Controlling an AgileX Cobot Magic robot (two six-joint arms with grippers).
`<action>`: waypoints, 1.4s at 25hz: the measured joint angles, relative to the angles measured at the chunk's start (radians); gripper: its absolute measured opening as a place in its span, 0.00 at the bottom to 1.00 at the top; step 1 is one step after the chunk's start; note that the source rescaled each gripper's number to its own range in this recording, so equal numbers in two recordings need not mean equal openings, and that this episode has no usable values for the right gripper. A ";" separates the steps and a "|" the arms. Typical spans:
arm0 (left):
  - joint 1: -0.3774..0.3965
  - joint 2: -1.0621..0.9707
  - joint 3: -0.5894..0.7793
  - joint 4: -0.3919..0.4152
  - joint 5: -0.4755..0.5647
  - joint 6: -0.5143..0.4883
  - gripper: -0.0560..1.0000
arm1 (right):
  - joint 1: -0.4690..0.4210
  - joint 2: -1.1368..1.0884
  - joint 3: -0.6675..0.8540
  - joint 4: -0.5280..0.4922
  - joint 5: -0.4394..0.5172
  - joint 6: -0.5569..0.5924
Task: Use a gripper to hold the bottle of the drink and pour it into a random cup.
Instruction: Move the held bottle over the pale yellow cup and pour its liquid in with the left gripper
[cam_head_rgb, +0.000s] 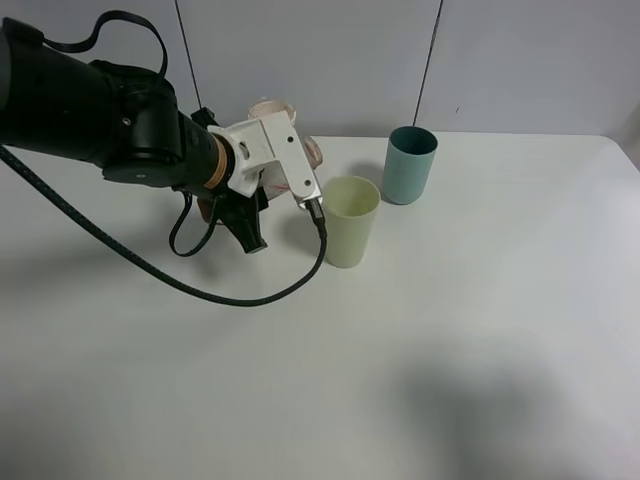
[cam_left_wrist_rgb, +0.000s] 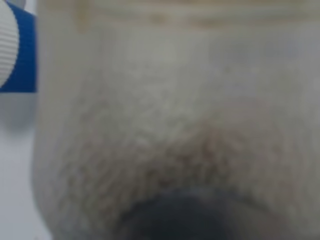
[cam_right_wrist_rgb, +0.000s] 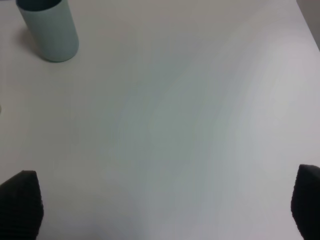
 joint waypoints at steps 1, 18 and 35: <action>-0.001 0.001 -0.008 0.000 0.000 0.000 0.07 | 0.000 0.000 0.000 0.000 0.000 0.000; -0.021 0.018 -0.022 0.033 0.060 0.046 0.07 | 0.000 0.000 0.000 0.000 0.000 0.000; -0.050 0.022 -0.090 0.059 0.113 0.075 0.07 | 0.000 0.000 0.000 0.000 0.000 0.000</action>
